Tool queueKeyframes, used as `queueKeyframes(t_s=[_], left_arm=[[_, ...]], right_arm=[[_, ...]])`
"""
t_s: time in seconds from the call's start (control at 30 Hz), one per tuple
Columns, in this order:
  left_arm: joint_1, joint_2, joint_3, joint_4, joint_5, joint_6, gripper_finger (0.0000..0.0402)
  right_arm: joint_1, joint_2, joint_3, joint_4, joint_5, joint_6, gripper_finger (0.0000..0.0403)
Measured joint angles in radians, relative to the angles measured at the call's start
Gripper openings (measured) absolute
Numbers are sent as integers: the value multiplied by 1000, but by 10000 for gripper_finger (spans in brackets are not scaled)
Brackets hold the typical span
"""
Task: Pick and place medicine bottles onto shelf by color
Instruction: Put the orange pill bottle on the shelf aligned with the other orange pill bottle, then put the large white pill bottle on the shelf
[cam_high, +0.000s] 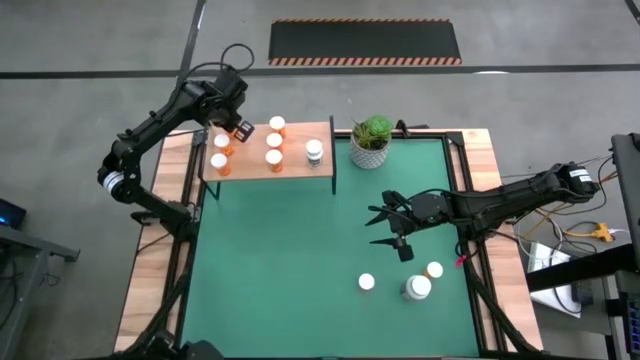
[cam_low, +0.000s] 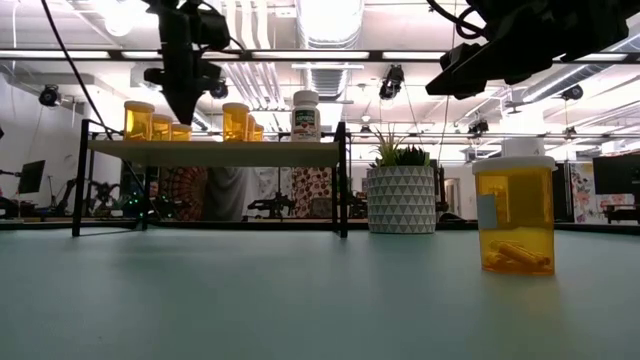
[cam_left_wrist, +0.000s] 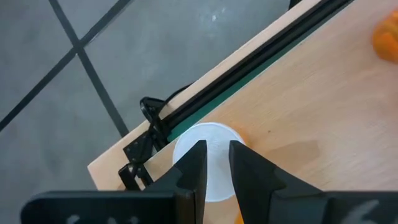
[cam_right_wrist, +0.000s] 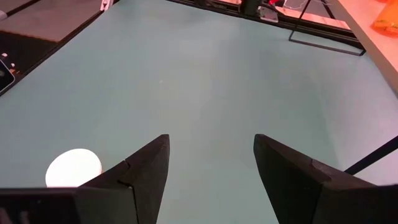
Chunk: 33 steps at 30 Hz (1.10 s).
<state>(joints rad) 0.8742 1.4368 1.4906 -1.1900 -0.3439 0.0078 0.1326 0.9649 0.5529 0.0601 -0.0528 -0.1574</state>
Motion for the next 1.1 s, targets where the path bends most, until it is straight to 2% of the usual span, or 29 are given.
queueKeyframes(t_s=[0.57,0.8,0.97,1.1], left_arm=[[1,-15,-3,-33,-13,0,54],[-32,-46,54,-31,13,-2,54],[-157,-129,65,28,71,-54,54],[-359,-223,-6,153,81,-95,54]], right_arm=[[0,0,0,0,0,0,224],[0,0,0,0,0,0,224],[0,0,0,5,4,42,224],[0,0,0,6,4,107,224]])
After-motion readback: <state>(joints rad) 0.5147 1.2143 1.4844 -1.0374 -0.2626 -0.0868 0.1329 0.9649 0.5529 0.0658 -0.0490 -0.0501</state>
